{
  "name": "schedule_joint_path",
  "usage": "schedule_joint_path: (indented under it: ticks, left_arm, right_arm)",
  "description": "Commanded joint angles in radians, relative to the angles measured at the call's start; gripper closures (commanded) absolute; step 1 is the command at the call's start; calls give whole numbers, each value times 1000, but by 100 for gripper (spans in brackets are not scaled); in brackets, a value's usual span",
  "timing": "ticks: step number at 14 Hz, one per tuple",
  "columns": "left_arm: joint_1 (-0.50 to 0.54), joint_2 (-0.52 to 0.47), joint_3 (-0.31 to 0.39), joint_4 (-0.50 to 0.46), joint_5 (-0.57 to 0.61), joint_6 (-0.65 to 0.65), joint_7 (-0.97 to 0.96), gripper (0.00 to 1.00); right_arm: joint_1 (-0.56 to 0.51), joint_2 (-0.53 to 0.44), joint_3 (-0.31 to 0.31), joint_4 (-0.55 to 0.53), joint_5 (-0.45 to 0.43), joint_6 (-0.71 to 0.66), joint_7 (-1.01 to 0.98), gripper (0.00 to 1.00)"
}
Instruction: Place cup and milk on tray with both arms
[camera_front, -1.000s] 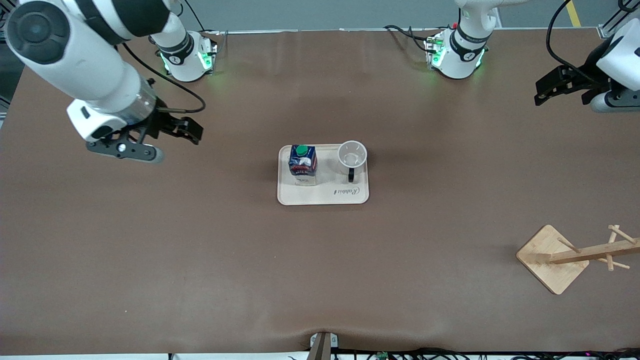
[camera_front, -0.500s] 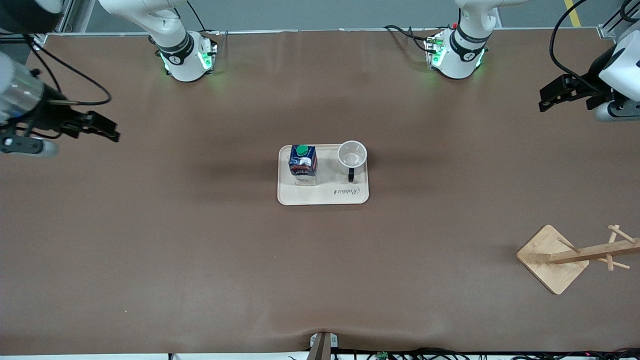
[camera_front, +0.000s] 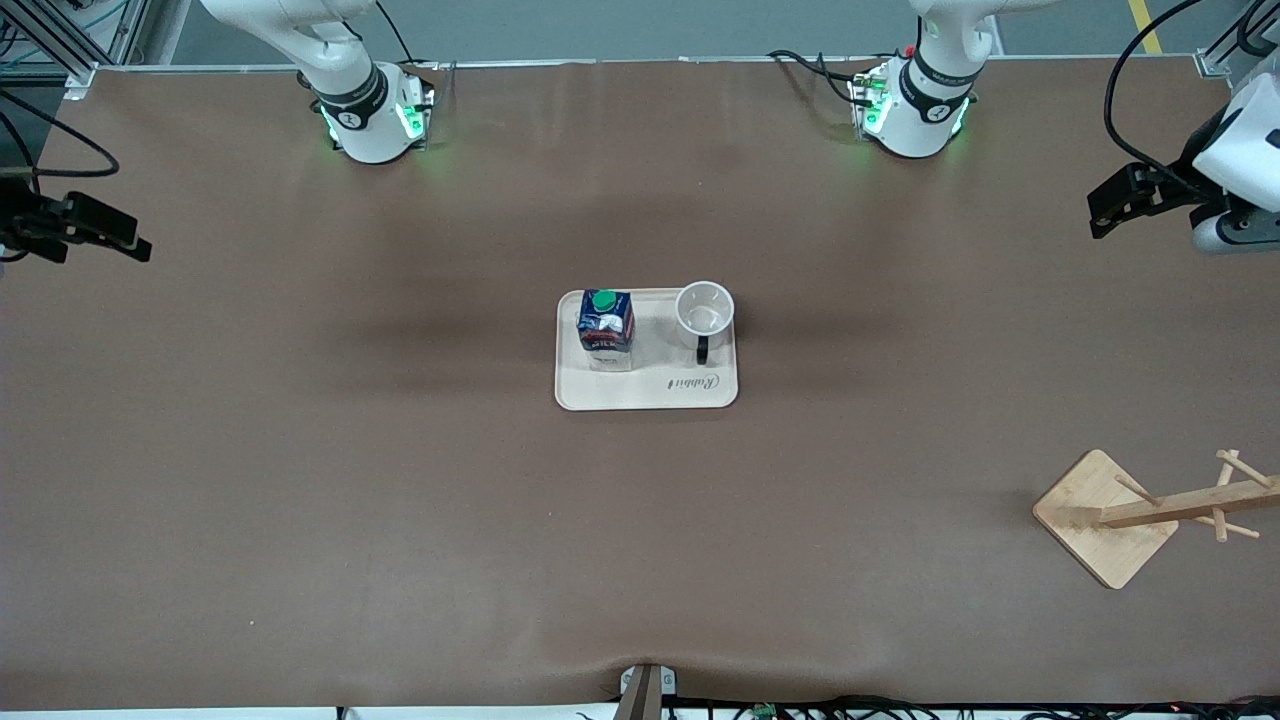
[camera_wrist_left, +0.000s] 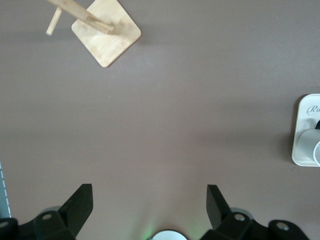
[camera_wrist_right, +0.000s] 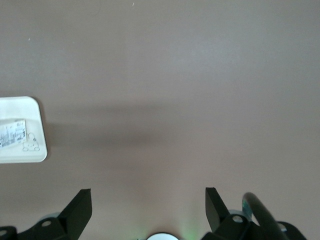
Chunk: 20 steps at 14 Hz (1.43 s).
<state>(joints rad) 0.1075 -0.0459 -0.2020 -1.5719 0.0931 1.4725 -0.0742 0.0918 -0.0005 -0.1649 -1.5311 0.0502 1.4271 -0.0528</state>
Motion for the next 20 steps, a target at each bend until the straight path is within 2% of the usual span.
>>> schedule_joint_path:
  ticks: [1, 3, 9, 10, 12, 13, 20]
  left_arm:
    - [6, -28, -4, -37, 22, 38, 47, 0]
    - [5, -43, -5, -51, 22, 40, 45, 0]
    - [1, -75, -5, -48, -81, 32, 28, 0]
    - [-2, -69, -5, -46, -81, 32, 24, 0]
    - [-5, -62, -7, -42, -81, 32, 22, 0]
    - [-5, -62, -5, -42, -81, 32, 22, 0]
    - [-2, -36, -5, 1, -82, 32, 28, 0]
  right_arm:
    - [-3, -9, 13, 9, -10, -22, 1, 0]
    - [0, -12, 39, 9, -15, -25, 19, 0]
    - [-9, -7, 42, 6, -10, -24, 44, 0]
    - [-24, -7, 71, 6, -10, -25, 44, 0]
    - [-139, -7, 198, 6, -13, -24, 44, 0]
    - [-180, -7, 221, 5, -13, -22, 45, 0]
    - [-187, -12, 217, 3, -13, -33, 53, 0]
